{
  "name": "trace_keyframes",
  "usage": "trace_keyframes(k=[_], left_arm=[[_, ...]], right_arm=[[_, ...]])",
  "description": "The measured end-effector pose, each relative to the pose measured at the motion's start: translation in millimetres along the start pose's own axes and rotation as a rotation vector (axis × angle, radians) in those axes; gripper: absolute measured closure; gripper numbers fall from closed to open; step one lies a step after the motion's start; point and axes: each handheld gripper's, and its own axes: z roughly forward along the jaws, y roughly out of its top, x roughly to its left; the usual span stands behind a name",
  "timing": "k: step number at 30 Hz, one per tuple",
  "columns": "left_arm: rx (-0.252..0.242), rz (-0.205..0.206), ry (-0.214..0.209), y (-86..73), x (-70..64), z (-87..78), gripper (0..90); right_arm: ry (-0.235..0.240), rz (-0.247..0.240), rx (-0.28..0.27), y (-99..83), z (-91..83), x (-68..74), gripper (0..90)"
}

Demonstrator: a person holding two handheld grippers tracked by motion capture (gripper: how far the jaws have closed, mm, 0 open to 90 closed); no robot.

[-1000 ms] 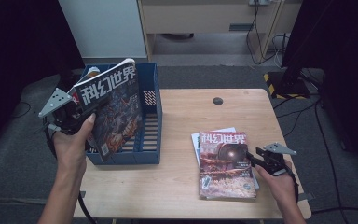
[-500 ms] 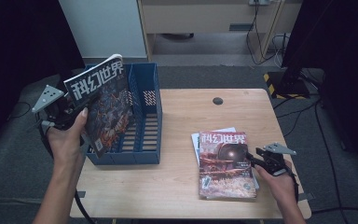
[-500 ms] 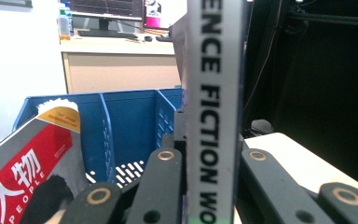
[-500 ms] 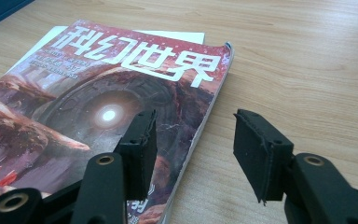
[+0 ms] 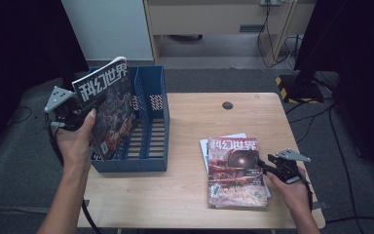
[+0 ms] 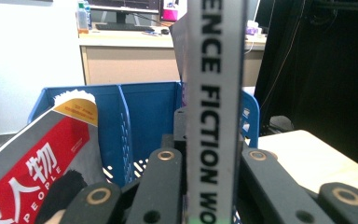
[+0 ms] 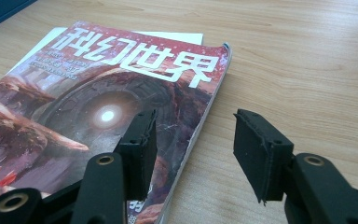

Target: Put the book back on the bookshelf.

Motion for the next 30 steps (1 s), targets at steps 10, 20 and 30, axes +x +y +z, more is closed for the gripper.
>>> trace_keyframes(k=[10,20,30], left_arm=[[0.013,-0.010,0.020,-3.2,1.8,13.6,82.5],[0.020,-0.022,0.024,-10.3,-0.1,26.9,82.4],[0.012,-0.030,0.034,-18.0,2.6,39.3,82.4]], right_arm=[[0.002,-0.001,0.001,-0.1,1.0,-0.4,49.3],[0.003,0.004,-0.005,0.3,-0.4,-0.4,49.3],[0.004,0.001,-0.004,0.8,-1.5,-2.9,49.3]])
